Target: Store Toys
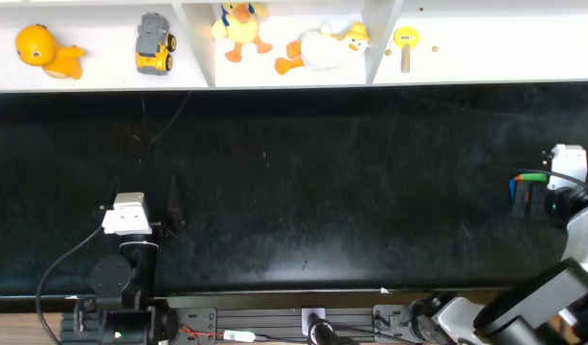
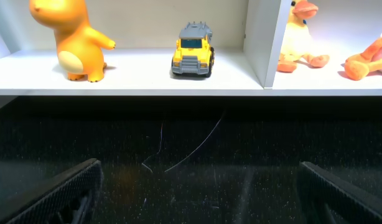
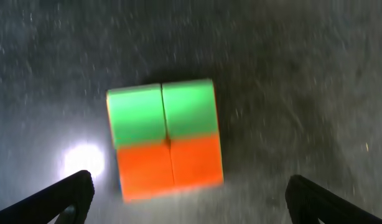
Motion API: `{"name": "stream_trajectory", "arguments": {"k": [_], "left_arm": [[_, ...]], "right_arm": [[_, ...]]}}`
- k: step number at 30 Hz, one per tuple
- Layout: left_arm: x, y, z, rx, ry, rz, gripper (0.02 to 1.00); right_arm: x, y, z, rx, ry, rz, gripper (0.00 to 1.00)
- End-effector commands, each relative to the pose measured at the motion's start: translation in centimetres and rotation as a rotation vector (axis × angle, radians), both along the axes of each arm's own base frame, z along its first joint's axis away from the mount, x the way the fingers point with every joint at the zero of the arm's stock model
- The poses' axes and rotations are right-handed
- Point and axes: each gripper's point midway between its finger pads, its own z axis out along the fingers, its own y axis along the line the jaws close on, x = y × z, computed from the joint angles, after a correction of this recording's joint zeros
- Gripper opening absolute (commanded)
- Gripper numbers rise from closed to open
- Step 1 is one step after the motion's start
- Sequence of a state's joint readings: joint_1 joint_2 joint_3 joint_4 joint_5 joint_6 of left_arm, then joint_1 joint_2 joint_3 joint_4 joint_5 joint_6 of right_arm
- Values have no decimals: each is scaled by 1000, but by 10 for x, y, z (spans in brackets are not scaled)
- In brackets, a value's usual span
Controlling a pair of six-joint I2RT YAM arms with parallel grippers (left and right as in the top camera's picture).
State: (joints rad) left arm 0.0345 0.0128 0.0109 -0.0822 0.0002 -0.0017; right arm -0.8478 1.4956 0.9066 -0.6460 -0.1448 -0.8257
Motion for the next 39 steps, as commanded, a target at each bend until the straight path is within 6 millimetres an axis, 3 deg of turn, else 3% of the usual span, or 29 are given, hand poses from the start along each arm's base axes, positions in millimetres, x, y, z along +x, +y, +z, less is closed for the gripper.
{"name": "stream_trajectory", "arguments": {"k": [1,11,20,24,29,30,35,39], "left_arm": [[0,0,0,-15,-6,-1,998],[0,0,0,-15,-6,-1,998],[0,0,0,-15,-6,-1,998],[0,0,0,-15,-6,-1,998],[0,0,0,-15,-6,-1,996],[0,0,0,-15,-6,-1,998],[0,0,0,-15,-6,-1,998],[0,0,0,-15,-6,-1,998]], "right_arm": [[10,5,-11,51,-23,-11,1000],[15,4,-21,101,-40,-72,820],[20,-2,-17,98,-74,-124,544],[21,-2,-13,96,-85,-135,520],[34,5,17,77,-165,-167,516],[44,11,33,67,-207,-165,516],[80,27,72,73,-306,-172,500],[124,40,111,88,-400,-146,509]]}}
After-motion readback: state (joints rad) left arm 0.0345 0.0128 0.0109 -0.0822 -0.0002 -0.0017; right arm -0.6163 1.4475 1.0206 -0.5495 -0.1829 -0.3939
